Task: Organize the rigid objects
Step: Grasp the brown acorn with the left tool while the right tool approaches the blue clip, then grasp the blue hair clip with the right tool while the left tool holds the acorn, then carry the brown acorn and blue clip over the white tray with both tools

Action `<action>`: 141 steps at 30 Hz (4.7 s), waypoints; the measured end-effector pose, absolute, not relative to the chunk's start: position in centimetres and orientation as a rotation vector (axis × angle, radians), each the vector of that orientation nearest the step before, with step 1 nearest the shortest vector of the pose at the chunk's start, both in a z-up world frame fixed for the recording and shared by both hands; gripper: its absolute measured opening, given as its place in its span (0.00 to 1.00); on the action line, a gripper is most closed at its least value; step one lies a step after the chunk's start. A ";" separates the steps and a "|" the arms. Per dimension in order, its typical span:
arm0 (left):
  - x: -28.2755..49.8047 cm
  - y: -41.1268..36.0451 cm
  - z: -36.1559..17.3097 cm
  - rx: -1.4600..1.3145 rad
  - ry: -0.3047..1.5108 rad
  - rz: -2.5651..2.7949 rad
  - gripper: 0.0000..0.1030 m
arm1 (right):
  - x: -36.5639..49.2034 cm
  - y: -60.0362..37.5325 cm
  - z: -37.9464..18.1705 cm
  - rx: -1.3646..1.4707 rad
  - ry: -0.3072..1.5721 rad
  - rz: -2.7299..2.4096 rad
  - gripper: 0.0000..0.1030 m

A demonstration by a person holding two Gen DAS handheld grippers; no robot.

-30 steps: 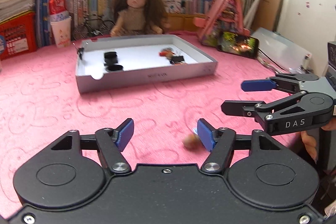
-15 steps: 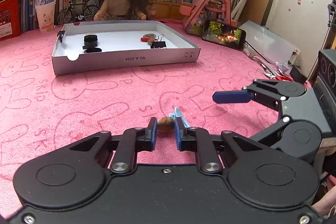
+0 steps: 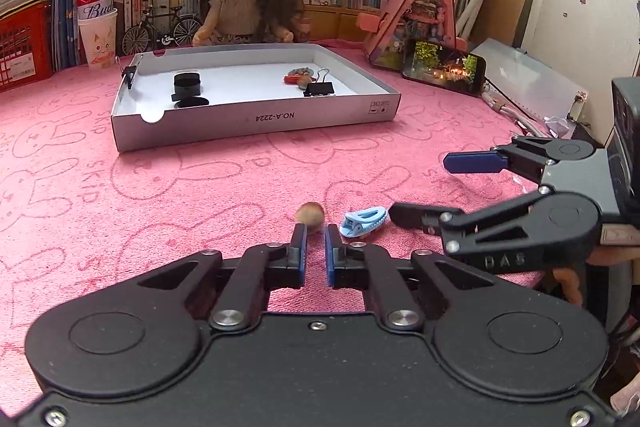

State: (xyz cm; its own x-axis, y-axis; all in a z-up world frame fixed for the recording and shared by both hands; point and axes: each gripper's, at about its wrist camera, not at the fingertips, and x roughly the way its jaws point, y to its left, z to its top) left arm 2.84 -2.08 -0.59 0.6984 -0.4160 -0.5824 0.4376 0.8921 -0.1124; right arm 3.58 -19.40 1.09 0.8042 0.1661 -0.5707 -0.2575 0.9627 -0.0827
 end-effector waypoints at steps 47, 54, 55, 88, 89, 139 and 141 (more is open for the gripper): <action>3.6 -1.3 -0.1 0.034 0.526 -0.335 0.18 | 2.4 -16.3 1.5 0.044 0.589 0.251 0.38; 4.2 -2.9 -0.8 0.053 0.537 -0.339 0.25 | 2.6 -18.0 1.7 0.070 0.573 0.197 0.38; 4.4 -3.0 -0.9 0.058 0.542 -0.331 0.25 | 2.6 -18.1 1.7 0.071 0.572 0.192 0.38; 6.4 -3.7 -1.0 0.040 0.559 -0.300 0.15 | 3.7 -18.4 1.8 0.064 0.541 0.142 0.38; 6.5 -3.7 -0.8 0.042 0.552 -0.297 0.15 | 3.8 -18.4 1.9 0.063 0.537 0.140 0.38; 31.4 0.0 5.8 -0.124 0.651 -0.226 0.15 | 25.2 -24.0 6.4 0.263 0.615 0.141 0.38; 32.8 -0.2 5.3 -0.108 0.659 -0.213 0.15 | 26.4 -24.3 6.2 0.275 0.630 0.143 0.38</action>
